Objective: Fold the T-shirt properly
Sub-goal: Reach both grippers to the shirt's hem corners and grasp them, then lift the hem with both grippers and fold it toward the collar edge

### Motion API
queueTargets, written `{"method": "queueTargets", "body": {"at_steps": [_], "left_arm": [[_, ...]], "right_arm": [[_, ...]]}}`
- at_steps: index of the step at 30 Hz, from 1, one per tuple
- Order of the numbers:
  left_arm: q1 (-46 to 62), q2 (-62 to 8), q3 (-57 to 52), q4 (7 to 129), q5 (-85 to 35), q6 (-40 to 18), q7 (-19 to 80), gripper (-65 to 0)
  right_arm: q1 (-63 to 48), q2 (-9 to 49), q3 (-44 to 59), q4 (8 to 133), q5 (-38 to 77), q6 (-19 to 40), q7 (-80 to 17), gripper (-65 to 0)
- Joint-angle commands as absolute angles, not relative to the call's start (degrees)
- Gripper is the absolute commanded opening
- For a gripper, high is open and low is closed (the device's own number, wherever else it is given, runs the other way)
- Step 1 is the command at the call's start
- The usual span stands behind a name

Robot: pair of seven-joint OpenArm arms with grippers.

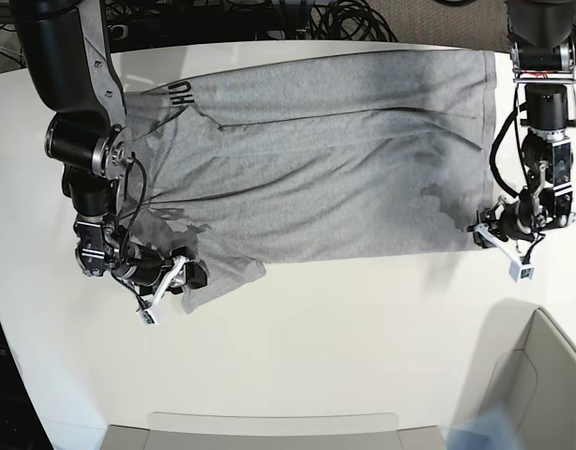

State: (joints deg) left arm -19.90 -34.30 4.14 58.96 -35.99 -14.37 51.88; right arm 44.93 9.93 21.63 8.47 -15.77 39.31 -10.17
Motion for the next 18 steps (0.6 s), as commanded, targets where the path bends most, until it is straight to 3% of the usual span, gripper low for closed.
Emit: {"method": "queueTargets", "body": {"at_steps": [1,8,16,18], "left_arm": [[-22.4,-36.0,5.7,57.7,-36.2,-14.3,48.7,-35.8],[-24.7,-35.6,8.4,49.2,-36.2,-20.7,44.4,-34.6],[-27.6,-35.6,19.9,40.3,-36.4,-21.1,38.4,-34.8],[-27.6,-35.5,21.1,40.3,-36.4,-21.1,38.3,-37.7]], "right_arm": [[46.4,10.4,21.5,8.7,-17.2,40.0,-12.0,-36.7],[46.4,10.4,21.5,8.7,-17.3,40.0,-12.0,-36.7],[46.9,10.4,21.4,8.7,-17.3,40.0,-11.9,-36.9],[47.4,10.3,21.4,8.7,-17.4,40.0,-12.0,-38.1]]}}
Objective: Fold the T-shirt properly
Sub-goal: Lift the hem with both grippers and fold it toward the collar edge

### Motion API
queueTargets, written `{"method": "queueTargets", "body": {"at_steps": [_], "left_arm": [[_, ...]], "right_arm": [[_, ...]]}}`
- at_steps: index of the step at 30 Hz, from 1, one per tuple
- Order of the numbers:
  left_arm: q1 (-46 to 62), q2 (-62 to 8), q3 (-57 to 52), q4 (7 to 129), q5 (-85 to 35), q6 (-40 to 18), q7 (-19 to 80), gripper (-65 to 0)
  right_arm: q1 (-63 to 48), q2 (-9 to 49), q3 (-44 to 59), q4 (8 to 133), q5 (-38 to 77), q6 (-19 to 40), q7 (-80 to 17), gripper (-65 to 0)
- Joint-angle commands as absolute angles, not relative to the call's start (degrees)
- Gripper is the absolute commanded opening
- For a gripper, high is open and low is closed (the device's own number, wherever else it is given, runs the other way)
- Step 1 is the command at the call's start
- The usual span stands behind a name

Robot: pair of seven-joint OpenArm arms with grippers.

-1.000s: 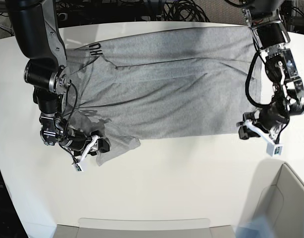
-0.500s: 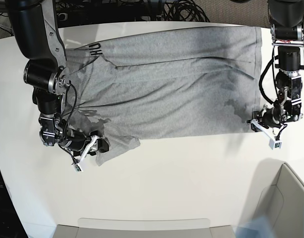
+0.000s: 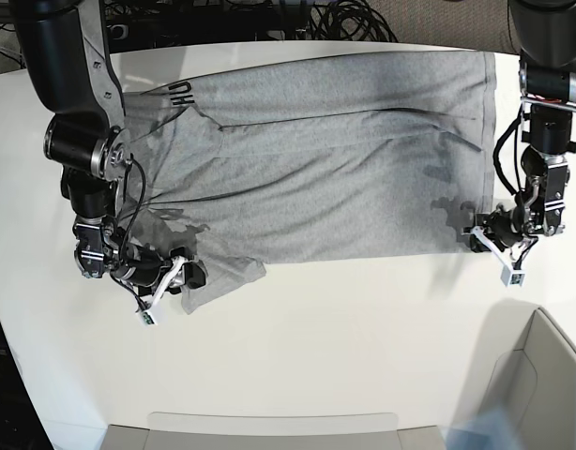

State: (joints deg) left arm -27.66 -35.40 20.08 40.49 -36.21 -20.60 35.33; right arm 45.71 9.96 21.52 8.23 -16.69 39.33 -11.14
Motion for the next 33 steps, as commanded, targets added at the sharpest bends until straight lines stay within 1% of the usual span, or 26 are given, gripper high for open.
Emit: {"method": "queueTargets", "body": {"at_steps": [1,2,4,5,7,8,9,12,14,17,19,23,28,31,33], "left_arm": [[-27.6,-35.5,21.1,40.3,-36.4,-21.1,38.4,-40.2],[-27.6,-35.2,21.0,40.3,-36.4,-21.1,38.7,-43.3],[-27.6,-34.7,20.8,40.3,-36.4,-21.1,38.9,-52.2],[-27.5,-34.7,20.8,40.1,-36.4,-21.0,38.9,-57.7],[-27.4,-34.7,20.9,40.1,-36.4,-21.1,39.0,-65.0],[-27.4,-34.7,20.9,40.1,-36.4,-21.1,39.4,-65.0],[-27.4,-34.7,20.8,40.1,-36.4,-21.1,39.9,-65.0],[-27.7,-34.7,19.8,40.3,-36.5,-21.1,39.9,-65.0],[-27.7,-34.7,15.7,40.4,-36.5,-21.1,39.9,-65.0],[-27.9,-34.5,11.6,40.6,-36.5,-21.1,40.3,-65.0],[-28.8,-34.5,11.0,41.3,-36.4,-21.1,40.4,-65.0],[-28.8,-34.6,10.7,45.4,-36.4,-21.1,40.8,-65.0],[-26.7,-34.7,10.0,51.6,-36.4,-21.0,45.8,-65.0],[-23.3,-34.7,5.8,55.5,-36.4,-21.0,47.2,-65.0],[-21.1,-34.7,2.3,58.2,-36.4,-21.0,48.2,-65.0]], "right_arm": [[47.7,10.2,21.3,8.7,-17.4,40.0,-12.0,-39.8],[47.9,10.2,21.3,8.7,-17.4,40.0,-12.0,-42.5],[48.7,10.2,21.3,8.7,-17.4,40.0,-12.1,-49.6],[49.1,10.2,21.3,8.7,-17.4,40.0,-12.1,-54.0],[50.0,10.2,21.3,8.7,-17.5,40.0,-12.1,-61.5],[50.5,10.2,21.3,8.7,-17.5,40.0,-12.1,-64.3],[51.1,10.2,21.3,8.7,-17.8,40.0,-12.1,-65.0],[53.2,10.0,21.3,8.7,-20.6,40.0,-11.7,-65.0],[54.0,8.7,21.5,10.2,-21.9,40.0,-11.7,-65.0],[53.6,7.3,21.4,16.1,-22.6,39.5,-11.7,-65.0],[52.8,6.3,21.4,19.4,-23.2,38.3,-11.8,-65.0],[52.4,4.6,21.4,22.5,-25.9,38.2,-12.2,-65.0],[50.9,4.6,21.8,22.6,-25.8,38.0,-12.3,-65.0],[48.7,4.7,21.8,25.3,-25.8,37.9,-12.4,-65.0],[46.5,4.5,21.8,29.8,-25.8,38.0,-14.4,-65.0]]}}
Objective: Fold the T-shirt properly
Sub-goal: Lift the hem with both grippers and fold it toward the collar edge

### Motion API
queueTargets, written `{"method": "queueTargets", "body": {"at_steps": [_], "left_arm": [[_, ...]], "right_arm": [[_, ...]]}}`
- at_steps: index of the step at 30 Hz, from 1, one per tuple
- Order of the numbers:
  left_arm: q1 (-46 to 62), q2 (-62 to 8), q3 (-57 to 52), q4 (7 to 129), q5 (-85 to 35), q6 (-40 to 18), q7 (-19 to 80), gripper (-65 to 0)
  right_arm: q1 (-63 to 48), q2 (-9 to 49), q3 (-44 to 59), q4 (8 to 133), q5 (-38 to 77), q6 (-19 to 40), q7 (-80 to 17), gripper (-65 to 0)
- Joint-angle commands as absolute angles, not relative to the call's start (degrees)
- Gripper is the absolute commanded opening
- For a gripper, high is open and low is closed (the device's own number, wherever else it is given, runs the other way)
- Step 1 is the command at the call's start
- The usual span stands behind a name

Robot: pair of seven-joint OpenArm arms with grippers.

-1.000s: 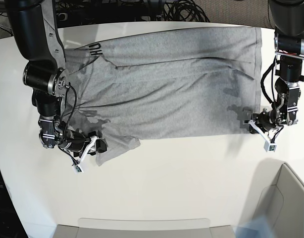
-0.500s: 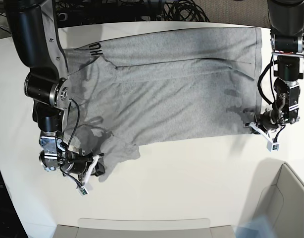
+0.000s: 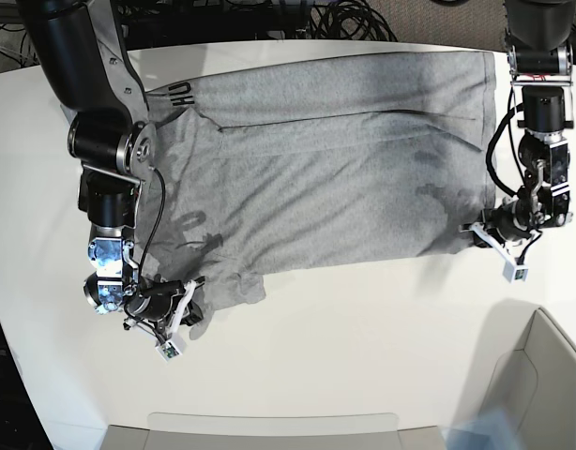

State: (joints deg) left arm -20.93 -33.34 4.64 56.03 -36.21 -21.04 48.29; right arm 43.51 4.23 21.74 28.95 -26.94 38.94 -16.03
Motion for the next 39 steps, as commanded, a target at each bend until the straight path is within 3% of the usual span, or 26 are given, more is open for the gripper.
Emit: {"method": "queueTargets", "body": {"at_steps": [1,7,15,19,29,39], "left_arm": [[-20.0,-34.7,0.5,60.1,-36.4,-21.0,49.0,-65.0],[-14.8,-34.7,-3.1,68.3,-36.3,-21.1,52.6,-65.0],[-10.3,-34.7,-3.6,74.2,-36.4,-20.7,53.1,-65.0],[-6.8,-34.4,-9.4,77.8,-36.4,-20.8,54.0,-65.0],[-0.7,-34.3,-13.6,89.2,-36.4,-20.9,58.7,-65.0],[6.4,-34.3,-13.9,92.1,-36.5,-20.8,58.7,-65.0]], "right_arm": [[45.2,4.4,21.8,32.9,-25.5,38.1,-16.3,-65.0],[37.7,4.3,21.3,51.1,-18.9,38.3,-26.2,-65.0],[29.9,4.3,19.4,65.4,-18.5,40.0,-32.5,-65.0],[27.0,4.3,19.4,72.0,-18.5,40.0,-34.5,-65.0],[20.4,4.3,19.4,82.0,-18.5,40.0,-35.6,-65.0],[12.3,4.2,21.3,90.1,-18.5,40.0,-35.6,-65.0]]}}
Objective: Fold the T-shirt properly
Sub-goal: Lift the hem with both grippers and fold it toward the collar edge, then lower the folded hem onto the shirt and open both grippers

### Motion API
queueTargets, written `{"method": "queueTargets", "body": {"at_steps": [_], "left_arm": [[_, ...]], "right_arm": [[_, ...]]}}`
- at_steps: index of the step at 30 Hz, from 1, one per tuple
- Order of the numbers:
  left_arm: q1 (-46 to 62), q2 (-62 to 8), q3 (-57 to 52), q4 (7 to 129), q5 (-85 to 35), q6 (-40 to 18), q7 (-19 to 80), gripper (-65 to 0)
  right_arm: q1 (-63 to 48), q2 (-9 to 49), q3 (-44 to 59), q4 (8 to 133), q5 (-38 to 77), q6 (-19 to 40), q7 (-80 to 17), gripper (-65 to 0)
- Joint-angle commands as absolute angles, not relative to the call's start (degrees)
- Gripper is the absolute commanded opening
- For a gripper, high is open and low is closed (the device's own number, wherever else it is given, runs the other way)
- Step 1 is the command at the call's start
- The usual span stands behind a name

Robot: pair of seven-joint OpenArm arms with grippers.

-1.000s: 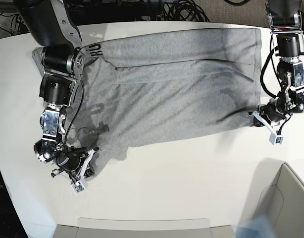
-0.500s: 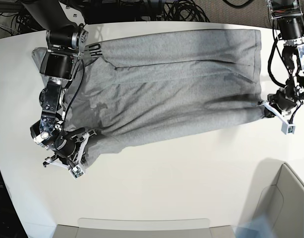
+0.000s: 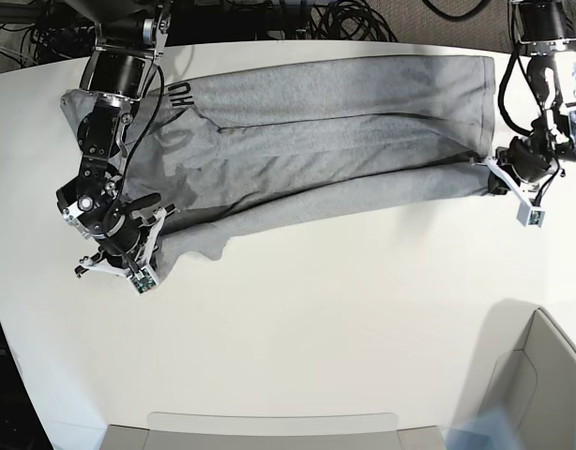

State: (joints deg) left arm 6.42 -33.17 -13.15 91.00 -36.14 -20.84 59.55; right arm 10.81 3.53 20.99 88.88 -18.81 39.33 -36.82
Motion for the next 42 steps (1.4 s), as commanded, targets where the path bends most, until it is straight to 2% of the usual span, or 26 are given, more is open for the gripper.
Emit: {"method": "queueTargets", "body": {"at_steps": [1,6,11,24,32,42], "left_arm": [[7.0,-34.3,-14.3,92.5,-36.5,-20.8,58.7,-65.0],[12.2,-32.9,-19.6,99.0,-36.4,-20.9,58.9,-65.0],[13.1,-32.7,-20.1,100.0,-36.4,-21.0,62.5,-65.0],[20.8,-31.6,-20.4,100.4,-36.4,-21.0,61.9,-65.0],[28.9,-29.1,-25.8,108.6,-36.4,-21.1,60.4,-65.0],[29.7,-27.4,-23.4,108.4,-36.3,-21.1,60.4,-65.0]], "right_arm": [[12.0,4.0,22.0,90.6,-18.4,40.0,-35.7,-65.0],[12.2,3.0,27.5,93.4,-18.4,40.0,-41.5,-65.0],[9.7,2.9,28.7,95.9,-18.5,40.0,-41.5,-65.0],[1.2,2.9,28.9,101.1,-18.0,40.0,-41.5,-65.0],[-5.8,3.2,28.9,105.1,-13.1,40.0,-41.6,-65.0],[-9.5,2.9,32.0,105.6,-13.1,40.0,-41.4,-65.0]]}}
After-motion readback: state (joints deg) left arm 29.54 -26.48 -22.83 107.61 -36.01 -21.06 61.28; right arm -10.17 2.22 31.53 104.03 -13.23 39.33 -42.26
